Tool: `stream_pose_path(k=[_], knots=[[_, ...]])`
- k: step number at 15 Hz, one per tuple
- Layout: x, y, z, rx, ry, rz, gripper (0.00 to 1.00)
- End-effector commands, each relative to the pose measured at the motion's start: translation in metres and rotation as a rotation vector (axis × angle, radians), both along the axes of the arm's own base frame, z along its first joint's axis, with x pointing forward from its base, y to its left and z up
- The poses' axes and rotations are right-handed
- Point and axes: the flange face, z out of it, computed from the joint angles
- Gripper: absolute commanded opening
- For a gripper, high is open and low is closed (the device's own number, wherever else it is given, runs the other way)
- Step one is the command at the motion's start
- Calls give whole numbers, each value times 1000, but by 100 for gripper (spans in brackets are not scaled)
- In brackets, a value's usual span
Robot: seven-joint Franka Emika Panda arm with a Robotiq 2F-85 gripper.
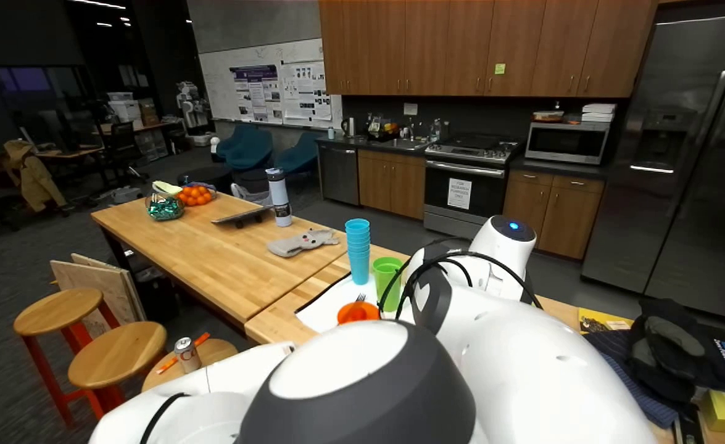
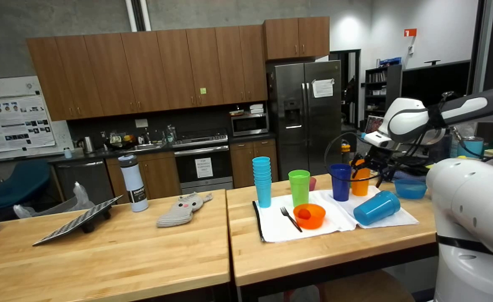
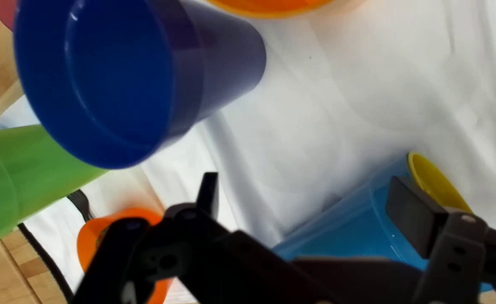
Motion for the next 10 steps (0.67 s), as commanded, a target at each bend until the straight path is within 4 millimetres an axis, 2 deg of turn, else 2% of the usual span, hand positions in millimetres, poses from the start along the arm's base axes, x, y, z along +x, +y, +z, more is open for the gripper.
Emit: stream_pose_path(k=[1, 4, 10], knots=[[38, 21, 22, -52, 9, 8, 100], [71, 42, 36, -62, 16, 18, 100], [150, 78, 67, -69, 51, 29, 100]])
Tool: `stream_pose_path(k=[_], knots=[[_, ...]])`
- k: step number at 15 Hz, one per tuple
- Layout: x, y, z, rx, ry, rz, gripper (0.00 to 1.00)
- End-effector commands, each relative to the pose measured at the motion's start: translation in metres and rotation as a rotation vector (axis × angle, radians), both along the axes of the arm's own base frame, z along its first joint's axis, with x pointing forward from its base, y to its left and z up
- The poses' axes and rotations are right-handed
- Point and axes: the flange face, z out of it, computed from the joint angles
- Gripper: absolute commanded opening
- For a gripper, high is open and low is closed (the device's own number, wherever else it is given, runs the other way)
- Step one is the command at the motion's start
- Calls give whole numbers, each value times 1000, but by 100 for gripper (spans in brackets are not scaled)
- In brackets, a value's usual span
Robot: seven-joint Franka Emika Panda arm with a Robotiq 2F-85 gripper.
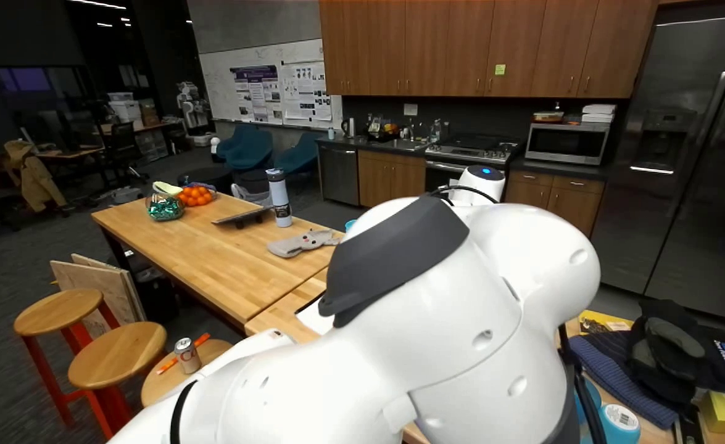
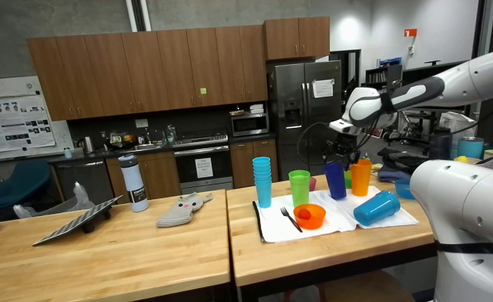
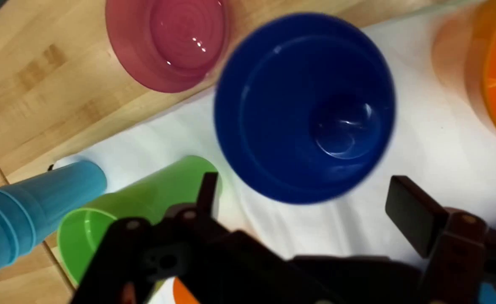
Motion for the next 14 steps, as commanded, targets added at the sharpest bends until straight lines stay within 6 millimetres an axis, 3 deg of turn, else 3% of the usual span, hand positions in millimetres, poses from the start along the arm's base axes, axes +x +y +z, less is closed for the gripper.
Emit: stream_pose_path(k=[1, 6, 7, 8, 14], knots=[[53, 17, 23, -29, 31, -9, 100], [131, 51, 44, -55, 57, 15, 100], [145, 62, 46, -60, 67, 21, 84], [157, 69, 49, -74, 73, 19, 74], [211, 110, 67, -131, 91, 1, 30]])
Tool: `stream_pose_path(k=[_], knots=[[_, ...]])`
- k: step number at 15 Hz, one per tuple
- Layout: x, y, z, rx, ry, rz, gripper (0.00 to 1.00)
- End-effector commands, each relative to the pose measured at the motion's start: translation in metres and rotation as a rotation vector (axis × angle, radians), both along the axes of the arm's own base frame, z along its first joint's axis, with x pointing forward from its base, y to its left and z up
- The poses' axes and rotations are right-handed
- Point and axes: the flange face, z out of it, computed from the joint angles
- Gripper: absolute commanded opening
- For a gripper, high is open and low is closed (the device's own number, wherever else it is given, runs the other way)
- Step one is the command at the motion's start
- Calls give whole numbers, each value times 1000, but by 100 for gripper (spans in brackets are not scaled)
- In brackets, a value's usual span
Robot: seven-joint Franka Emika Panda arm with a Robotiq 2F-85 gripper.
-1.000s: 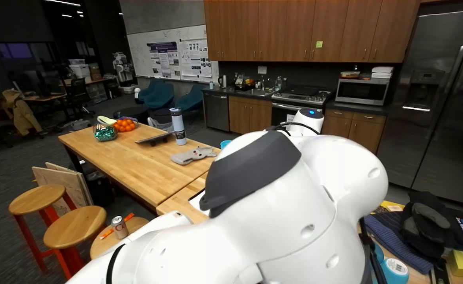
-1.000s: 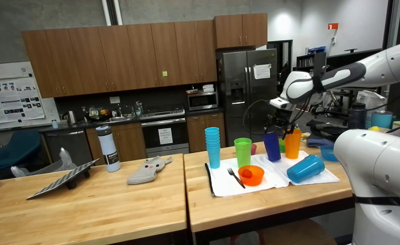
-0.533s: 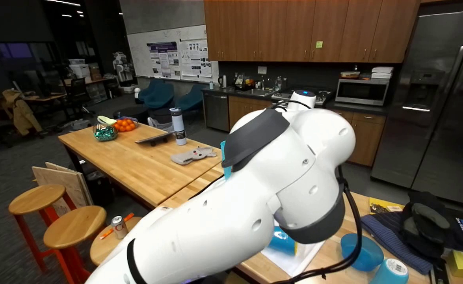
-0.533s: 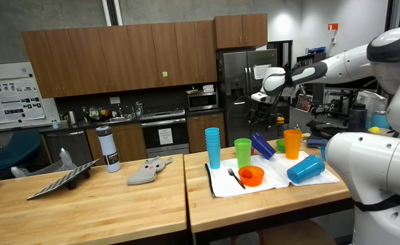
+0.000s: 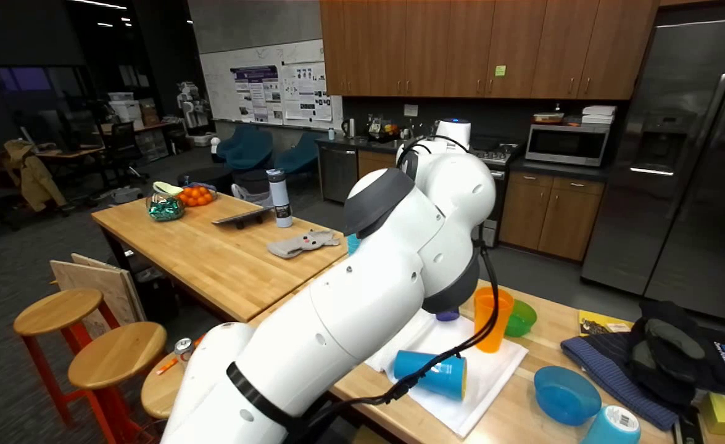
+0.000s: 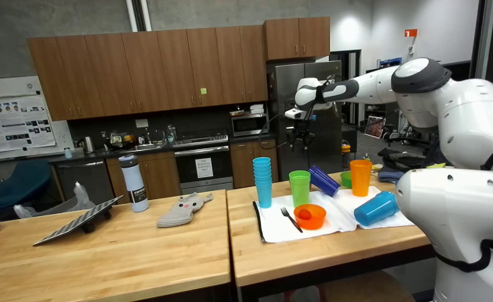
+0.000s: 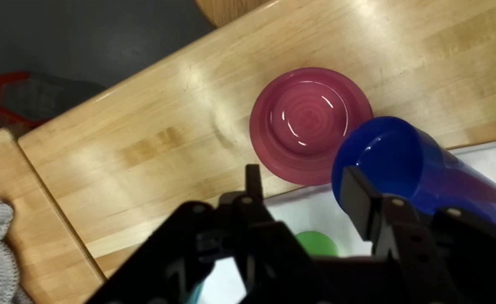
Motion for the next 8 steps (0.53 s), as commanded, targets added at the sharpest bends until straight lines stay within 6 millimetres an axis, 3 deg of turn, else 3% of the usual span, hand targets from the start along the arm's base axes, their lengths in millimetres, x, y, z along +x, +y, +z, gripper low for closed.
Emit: stream_pose_path(k=[1, 2, 3, 8], knots=[[30, 12, 7, -17, 24, -32, 62], [35, 16, 9, -24, 33, -38, 66], [21, 14, 6, -25, 18, -11, 41], [33, 20, 5, -21, 31, -27, 67]])
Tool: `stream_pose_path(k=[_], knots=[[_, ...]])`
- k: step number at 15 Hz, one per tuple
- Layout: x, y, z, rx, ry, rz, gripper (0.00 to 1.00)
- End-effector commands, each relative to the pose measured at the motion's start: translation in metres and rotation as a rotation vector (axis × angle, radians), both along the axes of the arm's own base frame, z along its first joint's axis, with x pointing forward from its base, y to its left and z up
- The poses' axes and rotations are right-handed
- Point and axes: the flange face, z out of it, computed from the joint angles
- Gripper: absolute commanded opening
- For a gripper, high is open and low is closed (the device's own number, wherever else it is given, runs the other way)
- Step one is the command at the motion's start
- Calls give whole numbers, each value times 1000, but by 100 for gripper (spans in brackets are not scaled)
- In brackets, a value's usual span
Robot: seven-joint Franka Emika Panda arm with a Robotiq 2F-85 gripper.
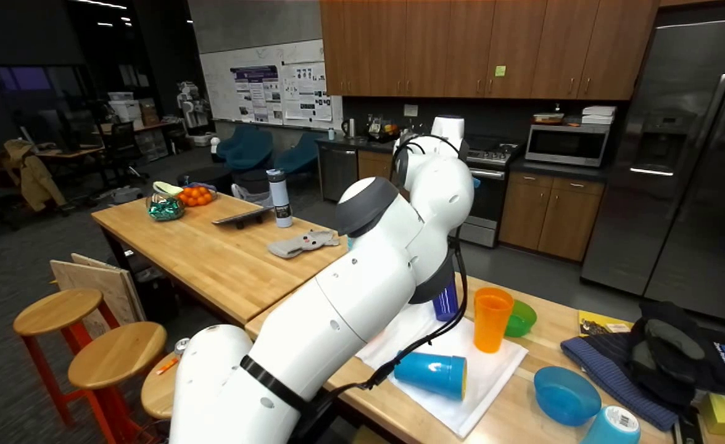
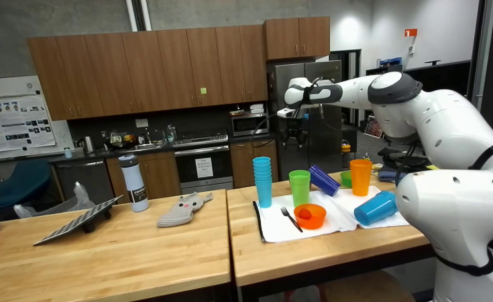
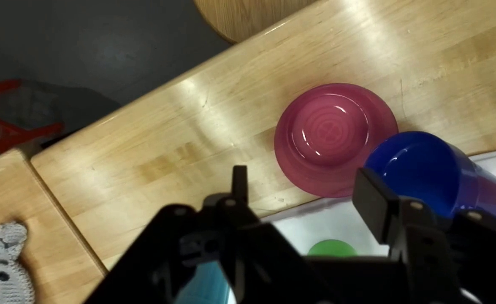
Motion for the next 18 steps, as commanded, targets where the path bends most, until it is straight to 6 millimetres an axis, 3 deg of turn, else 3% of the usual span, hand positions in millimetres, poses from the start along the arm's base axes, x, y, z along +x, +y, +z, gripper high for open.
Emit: stream_pose_path(k=[1, 2, 3, 6, 18], knots=[[0, -2, 1, 1, 1, -4, 67], [0, -4, 1, 2, 1, -7, 67], [1, -4, 2, 2, -1, 2, 92], [1, -2, 0, 14, 2, -2, 100], [-10, 2, -3, 33, 126, -13, 100]])
